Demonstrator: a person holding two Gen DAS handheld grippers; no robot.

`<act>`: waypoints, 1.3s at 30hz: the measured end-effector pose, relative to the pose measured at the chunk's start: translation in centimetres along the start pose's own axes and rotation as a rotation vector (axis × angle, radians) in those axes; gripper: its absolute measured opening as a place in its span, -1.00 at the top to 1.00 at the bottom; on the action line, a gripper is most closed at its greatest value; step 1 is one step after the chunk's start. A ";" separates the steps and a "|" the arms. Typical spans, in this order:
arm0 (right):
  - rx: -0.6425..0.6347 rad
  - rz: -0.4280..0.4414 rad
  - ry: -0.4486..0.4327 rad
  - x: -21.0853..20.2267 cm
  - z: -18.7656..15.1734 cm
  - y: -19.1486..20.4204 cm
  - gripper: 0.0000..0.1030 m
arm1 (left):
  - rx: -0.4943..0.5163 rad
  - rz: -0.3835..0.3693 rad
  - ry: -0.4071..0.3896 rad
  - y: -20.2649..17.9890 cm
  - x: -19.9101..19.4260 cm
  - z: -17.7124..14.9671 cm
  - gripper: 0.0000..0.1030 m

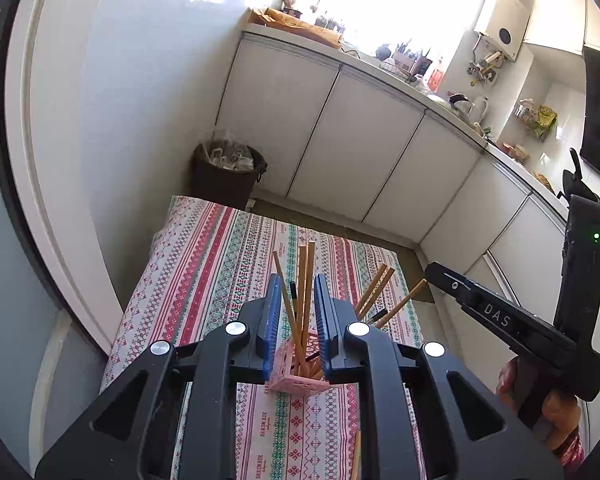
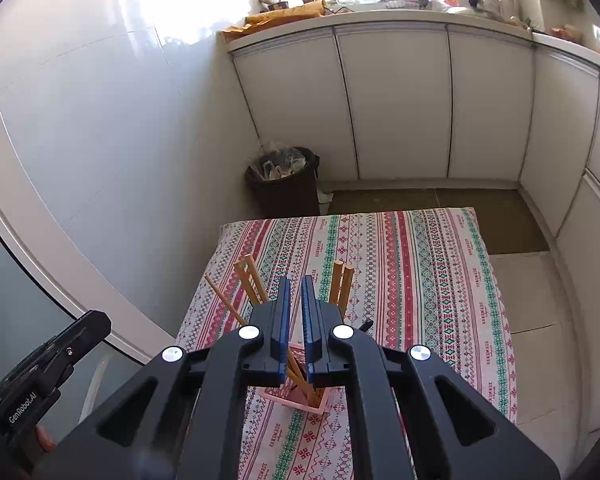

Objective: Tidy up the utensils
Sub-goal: 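Carry both chopsticks over the pink basket, drop them in and open both tools, then grasp a chopstick with the left tool while the right tool grasps the last chopstick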

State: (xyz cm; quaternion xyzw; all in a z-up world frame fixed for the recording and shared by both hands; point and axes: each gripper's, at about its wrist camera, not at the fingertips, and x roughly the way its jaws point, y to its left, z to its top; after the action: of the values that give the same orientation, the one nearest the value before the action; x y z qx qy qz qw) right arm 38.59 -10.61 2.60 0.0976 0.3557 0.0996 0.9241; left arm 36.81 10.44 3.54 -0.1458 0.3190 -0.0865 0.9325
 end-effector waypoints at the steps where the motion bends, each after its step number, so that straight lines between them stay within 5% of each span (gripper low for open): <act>1: -0.003 -0.004 -0.007 -0.4 -0.1 0.0 0.88 | -0.002 -0.002 -0.001 0.1 -0.1 0.0 0.69; 8: 0.010 -0.027 -0.020 -3.4 -1.4 -0.9 0.82 | 0.015 -0.004 0.014 -0.7 -0.9 -0.7 0.64; 12: 0.049 -0.042 -0.038 -5.9 -3.0 -2.5 0.29 | 0.039 -0.004 0.039 -1.9 -1.5 -2.0 0.55; 17: 0.093 -0.065 -0.047 -8.7 -5.7 -5.0 0.14 | 0.059 -0.005 0.074 -3.2 -2.0 -4.0 0.35; 21: 0.157 -0.098 -0.067 -10.7 -8.3 -7.5 -0.36 | 0.056 -0.009 0.114 -3.6 -1.7 -5.9 0.24; 26: 0.211 -0.197 -0.088 -12.3 -12.4 -10.4 -0.82 | 0.065 0.013 0.191 -4.5 0.0 -8.9 -0.42; 32: 0.186 -0.342 0.070 -11.0 -19.0 -14.2 -0.83 | 0.178 0.049 0.386 -7.5 5.1 -13.8 -0.67; 39: 0.231 -0.361 0.283 -8.4 -25.5 -18.8 -0.83 | 0.316 0.123 0.579 -10.9 12.1 -19.6 -0.75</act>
State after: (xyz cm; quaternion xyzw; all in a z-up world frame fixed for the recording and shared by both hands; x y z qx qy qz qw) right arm 17.38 -28.00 -15.37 0.1226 0.5024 -0.0955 0.8506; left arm 33.32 -7.18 -14.56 0.0509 0.5617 -0.1162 0.8176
